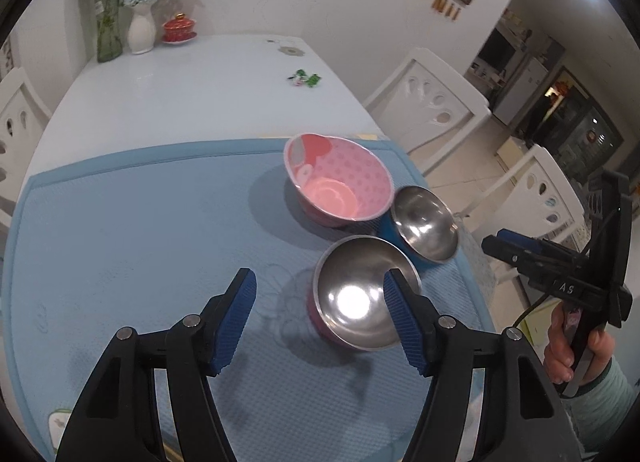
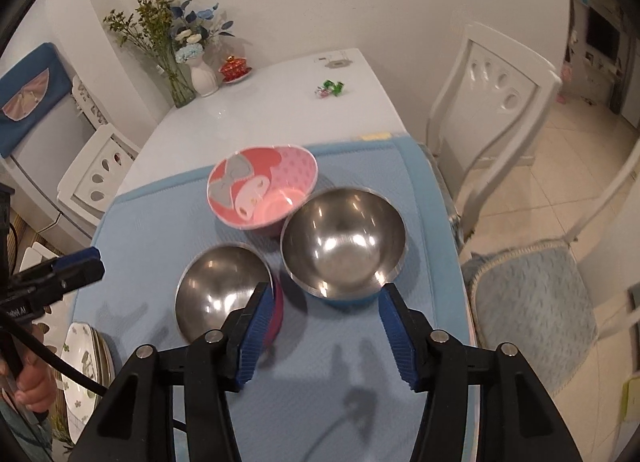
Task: Organize plates and bowls
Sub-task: 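Move the right tool back over the bowls on the mat, then grasp the rim of the pink cartoon bowl with the right tool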
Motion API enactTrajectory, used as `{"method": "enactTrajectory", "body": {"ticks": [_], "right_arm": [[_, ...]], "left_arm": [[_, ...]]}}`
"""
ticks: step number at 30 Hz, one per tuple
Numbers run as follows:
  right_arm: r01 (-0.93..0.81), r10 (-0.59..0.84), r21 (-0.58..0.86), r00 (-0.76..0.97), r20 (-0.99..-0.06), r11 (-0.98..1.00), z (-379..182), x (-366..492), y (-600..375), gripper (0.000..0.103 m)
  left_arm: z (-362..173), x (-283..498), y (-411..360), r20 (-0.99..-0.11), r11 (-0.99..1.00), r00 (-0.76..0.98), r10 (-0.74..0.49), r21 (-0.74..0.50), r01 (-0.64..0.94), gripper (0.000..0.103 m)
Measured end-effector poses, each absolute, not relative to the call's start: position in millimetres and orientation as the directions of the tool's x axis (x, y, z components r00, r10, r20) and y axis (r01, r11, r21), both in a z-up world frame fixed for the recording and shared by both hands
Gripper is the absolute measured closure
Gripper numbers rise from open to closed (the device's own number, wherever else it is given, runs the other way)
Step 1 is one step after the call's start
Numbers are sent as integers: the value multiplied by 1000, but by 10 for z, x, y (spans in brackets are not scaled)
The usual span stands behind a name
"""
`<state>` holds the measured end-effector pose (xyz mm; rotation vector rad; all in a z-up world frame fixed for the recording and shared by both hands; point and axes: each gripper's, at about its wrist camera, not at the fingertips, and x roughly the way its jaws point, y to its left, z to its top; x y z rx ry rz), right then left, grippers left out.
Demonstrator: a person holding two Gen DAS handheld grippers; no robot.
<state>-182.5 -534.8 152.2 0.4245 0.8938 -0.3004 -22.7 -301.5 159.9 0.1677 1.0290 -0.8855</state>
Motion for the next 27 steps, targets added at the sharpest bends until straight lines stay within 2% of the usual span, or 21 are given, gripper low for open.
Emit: {"method": "enactTrajectory", "body": {"ticks": [3, 11, 16, 19, 22, 23, 24, 25, 27], "right_arm": [[402, -32, 270, 604, -797, 875, 1478, -1573, -5415, 42], [385, 98, 381, 584, -806, 840, 1234, -860, -5679, 42], [369, 81, 315, 530, -844, 874, 1105, -472, -5732, 42], [357, 15, 214, 486, -874, 909, 1011, -255, -5737, 42], [369, 22, 206, 444, -896, 907, 870, -117, -5844, 42], [367, 38, 217, 436, -899, 905, 829, -82, -5880, 42], [367, 50, 225, 430, -901, 902, 787, -54, -5913, 47], [369, 52, 225, 425, -904, 902, 759, -31, -5934, 52], [376, 51, 218, 406, -912, 901, 696, 6, -5971, 71]], "left_arm": [[1531, -44, -3036, -810, 672, 209, -549, -279, 686, 27], [1187, 523, -3190, -832, 731, 161, -532, -354, 583, 27], [965, 715, -3419, -832, 735, 136, -538, -384, 560, 27], [833, 843, -3613, -827, 722, 89, -555, -426, 545, 27], [722, 915, -3804, -839, 725, 67, -540, -423, 543, 30], [695, 925, -3857, -839, 723, 64, -541, -425, 545, 36], [663, 932, -3906, -840, 720, 54, -540, -428, 547, 50], [623, 935, -3954, -844, 718, 41, -535, -429, 548, 57], [530, 940, -4027, -856, 721, 10, -517, -429, 545, 73]]}}
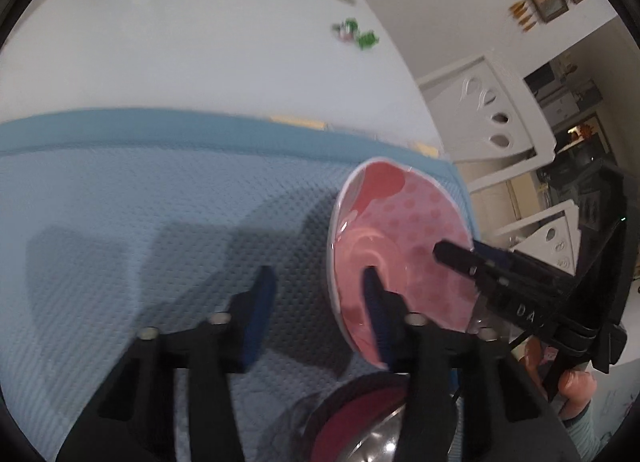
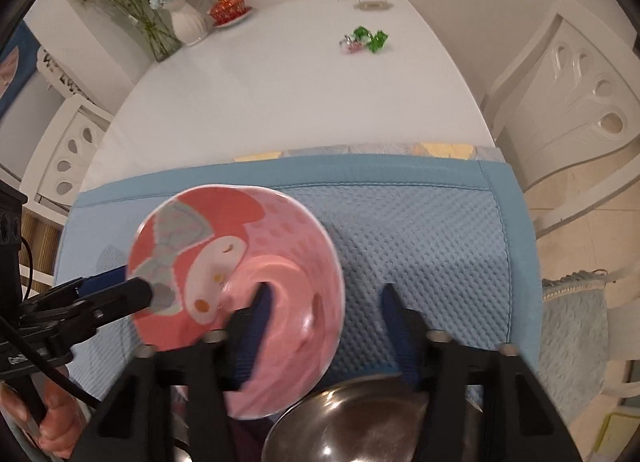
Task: Organize plates and bowls
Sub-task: 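Grasp the rim of the pink cartoon bowl with the right tool, then carry the pink bowl toward the plate stack and set it down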
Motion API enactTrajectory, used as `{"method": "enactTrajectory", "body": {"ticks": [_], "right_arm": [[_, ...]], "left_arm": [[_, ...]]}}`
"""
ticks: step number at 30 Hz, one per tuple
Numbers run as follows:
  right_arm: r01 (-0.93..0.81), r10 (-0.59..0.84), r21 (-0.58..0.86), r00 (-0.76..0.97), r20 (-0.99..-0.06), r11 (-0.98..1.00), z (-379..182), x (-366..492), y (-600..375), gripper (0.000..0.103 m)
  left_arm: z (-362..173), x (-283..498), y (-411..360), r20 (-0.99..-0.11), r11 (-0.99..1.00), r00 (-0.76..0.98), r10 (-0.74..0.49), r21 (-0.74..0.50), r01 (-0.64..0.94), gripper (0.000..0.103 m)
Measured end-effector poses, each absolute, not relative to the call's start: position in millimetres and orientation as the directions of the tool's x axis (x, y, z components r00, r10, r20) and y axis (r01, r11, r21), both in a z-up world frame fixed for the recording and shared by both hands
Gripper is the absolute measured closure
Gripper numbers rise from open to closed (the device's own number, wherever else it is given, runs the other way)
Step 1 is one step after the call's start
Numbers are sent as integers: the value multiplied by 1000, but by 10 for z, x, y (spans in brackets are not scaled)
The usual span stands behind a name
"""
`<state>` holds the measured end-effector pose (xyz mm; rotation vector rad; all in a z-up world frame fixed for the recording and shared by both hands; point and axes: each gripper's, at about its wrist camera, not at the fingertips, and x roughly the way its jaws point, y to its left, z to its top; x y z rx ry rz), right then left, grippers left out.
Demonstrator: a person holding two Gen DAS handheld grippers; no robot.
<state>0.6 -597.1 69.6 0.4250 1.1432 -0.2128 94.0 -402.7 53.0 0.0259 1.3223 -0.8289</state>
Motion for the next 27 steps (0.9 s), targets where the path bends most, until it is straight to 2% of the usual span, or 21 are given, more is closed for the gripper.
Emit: {"method": "enactTrajectory", "body": {"ticks": [2, 7, 11, 18, 27], "right_arm": [[401, 29, 200, 393, -919, 894, 647, 5, -6006, 82], [371, 112, 264, 384, -917, 890, 562, 24, -5966, 87], [339, 73, 222, 401, -913, 914, 653, 54, -5860, 87], [299, 17, 185, 486, -874, 936, 1088, -41, -5638, 87], [237, -18, 191, 671, -742, 952, 1932, -501, -5194, 87]], "left_arm": [[458, 914, -4076, -862, 719, -10, -507, -429, 547, 78], [400, 814, -4161, -859, 706, -43, -509, -446, 551, 84], [452, 790, -4194, -879, 719, -2, -477, -392, 574, 85], [870, 690, -3998, -848, 709, 100, -520, -363, 605, 85], [1693, 241, -3522, -770, 672, 267, -580, -266, 691, 84]]}}
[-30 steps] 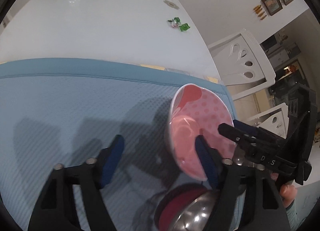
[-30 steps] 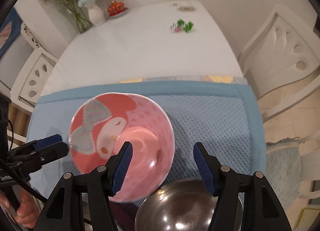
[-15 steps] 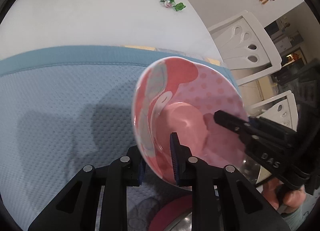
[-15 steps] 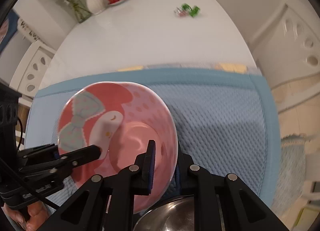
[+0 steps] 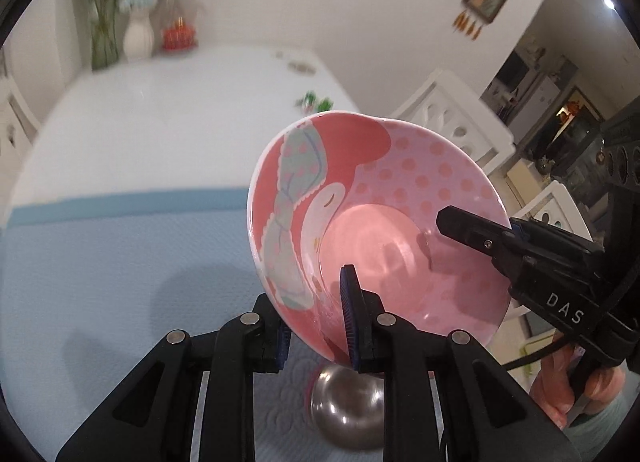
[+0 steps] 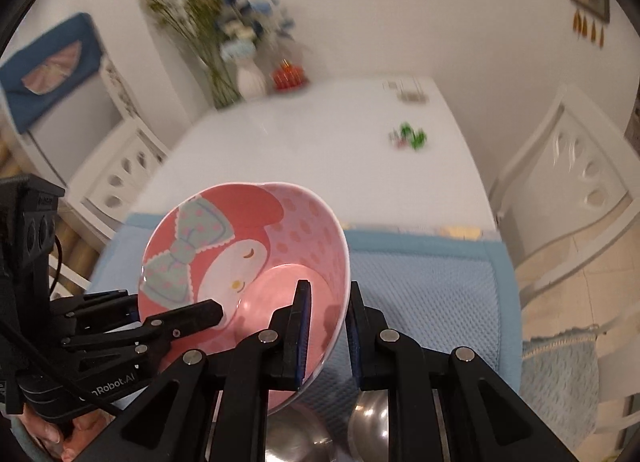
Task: Organize plates and bowls
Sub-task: 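Carry the pink bowl toward the plate stack and set it down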
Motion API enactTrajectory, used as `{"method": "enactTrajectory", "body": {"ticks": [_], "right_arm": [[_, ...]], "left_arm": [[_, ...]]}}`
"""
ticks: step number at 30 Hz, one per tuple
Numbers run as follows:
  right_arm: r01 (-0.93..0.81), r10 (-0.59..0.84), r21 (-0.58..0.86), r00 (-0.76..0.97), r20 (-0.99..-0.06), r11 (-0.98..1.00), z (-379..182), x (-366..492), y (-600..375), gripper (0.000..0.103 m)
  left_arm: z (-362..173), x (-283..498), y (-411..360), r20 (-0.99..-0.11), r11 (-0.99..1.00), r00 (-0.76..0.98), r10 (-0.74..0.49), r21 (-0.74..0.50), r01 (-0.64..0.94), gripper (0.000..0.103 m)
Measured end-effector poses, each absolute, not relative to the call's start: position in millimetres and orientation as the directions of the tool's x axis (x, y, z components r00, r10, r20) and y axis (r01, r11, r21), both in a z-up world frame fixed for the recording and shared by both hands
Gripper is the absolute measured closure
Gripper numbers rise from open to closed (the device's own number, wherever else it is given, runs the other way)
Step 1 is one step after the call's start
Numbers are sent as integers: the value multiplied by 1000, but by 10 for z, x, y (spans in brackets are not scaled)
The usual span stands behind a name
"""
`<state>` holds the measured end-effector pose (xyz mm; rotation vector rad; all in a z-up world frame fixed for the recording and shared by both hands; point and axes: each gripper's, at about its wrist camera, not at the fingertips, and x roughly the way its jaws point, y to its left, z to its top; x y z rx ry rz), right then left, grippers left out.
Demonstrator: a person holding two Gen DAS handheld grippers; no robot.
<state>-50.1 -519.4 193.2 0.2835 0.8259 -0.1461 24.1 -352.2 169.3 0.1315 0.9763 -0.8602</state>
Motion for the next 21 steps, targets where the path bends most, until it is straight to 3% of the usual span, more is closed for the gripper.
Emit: {"method": "enactTrajectory", "body": {"ticks": [9, 14, 21], "right_arm": [[215, -14, 201, 715, -699, 956, 2365, -1290, -4410, 87], [180, 15, 196, 699, -715, 964, 2231, -1718, -4016, 87], [106, 54, 138, 566, -823, 985, 1611, -2028, -3726, 85]], "left_arm": [[2117, -510, -2846, -765, 656, 335, -550, -148, 740, 84], [1901, -923, -2497, -802, 667, 286, -524, -177, 724, 84], [1274, -1198, -2257, -854, 723, 193, -483, -265, 638, 84]]}}
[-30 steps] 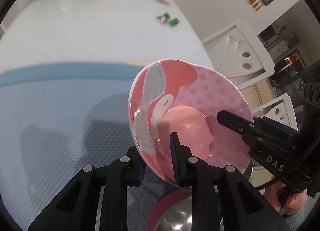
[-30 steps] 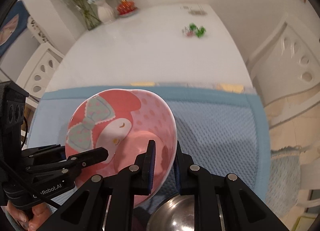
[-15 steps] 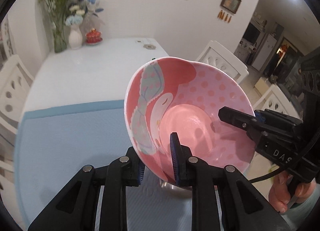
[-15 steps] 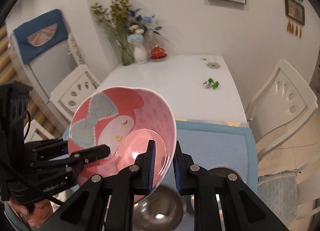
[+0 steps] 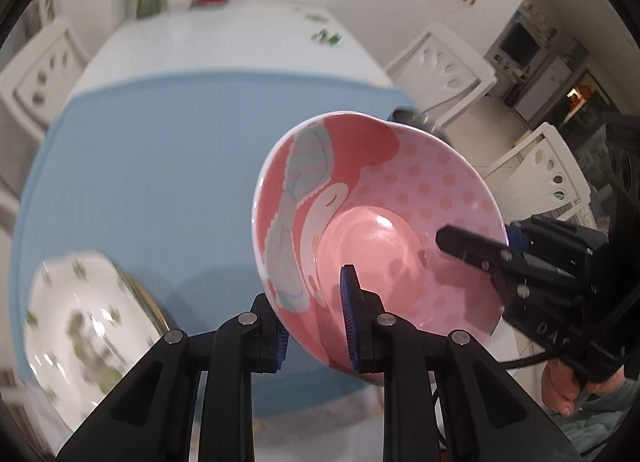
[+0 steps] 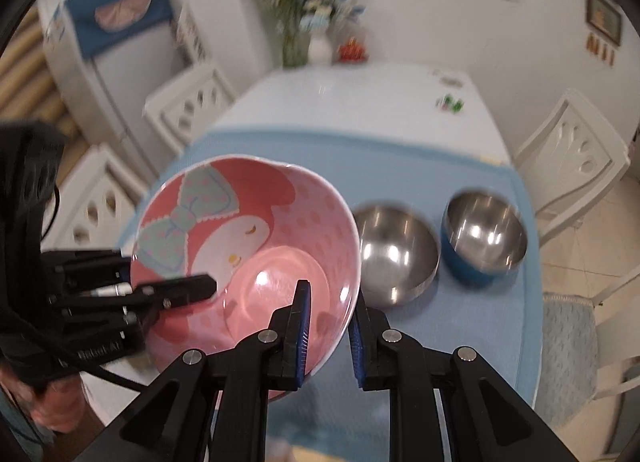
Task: Organize plates and bowls
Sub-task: 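Carry the pink bowl toward the plate stack and set it down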
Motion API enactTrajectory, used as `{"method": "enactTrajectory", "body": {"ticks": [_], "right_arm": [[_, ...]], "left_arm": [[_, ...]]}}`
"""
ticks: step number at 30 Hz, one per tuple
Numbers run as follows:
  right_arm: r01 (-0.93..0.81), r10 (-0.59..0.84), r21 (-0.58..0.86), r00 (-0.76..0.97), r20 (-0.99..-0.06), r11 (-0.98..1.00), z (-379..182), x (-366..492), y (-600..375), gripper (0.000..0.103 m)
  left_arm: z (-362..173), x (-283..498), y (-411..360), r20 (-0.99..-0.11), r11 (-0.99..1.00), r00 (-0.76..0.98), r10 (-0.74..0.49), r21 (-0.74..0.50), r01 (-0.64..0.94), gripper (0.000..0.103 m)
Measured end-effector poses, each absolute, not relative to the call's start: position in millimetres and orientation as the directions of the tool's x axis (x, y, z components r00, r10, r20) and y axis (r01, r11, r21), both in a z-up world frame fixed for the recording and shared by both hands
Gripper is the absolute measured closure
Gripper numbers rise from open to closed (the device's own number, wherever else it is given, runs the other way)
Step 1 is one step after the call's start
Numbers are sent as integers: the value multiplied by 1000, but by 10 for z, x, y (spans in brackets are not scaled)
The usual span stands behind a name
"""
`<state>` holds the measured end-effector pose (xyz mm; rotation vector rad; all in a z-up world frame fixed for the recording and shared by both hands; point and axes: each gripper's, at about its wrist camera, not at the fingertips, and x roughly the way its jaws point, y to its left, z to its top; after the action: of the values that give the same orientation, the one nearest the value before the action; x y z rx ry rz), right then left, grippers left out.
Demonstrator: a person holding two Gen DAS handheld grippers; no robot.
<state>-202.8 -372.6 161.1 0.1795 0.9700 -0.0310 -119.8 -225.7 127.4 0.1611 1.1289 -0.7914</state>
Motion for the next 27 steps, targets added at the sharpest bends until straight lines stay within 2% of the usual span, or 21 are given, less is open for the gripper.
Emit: {"method": "enactTrajectory", "body": {"ticks": [7, 14, 20, 27], "right_arm": [[152, 157, 251, 459, -875, 956, 1053, -2164, -3836, 85], [209, 180, 291, 428, -886, 934, 724, -2194, -3980, 86], [268, 223, 354, 418, -881, 896, 603, -2268, -4107, 86], [300, 257, 397, 414, -873, 867, 705, -2375, -4275, 86]], "left_arm": [[867, -1413, -2262, -878, 749, 154, -454, -283, 599, 84], [542, -1490, -2402, -903, 750, 128, -409, -253, 611, 84], [524, -1533, -2378, -912, 732, 94, -400, -257, 631, 81], [688, -1487, -2171, -908, 711, 65, -414, -278, 646, 79]]}}
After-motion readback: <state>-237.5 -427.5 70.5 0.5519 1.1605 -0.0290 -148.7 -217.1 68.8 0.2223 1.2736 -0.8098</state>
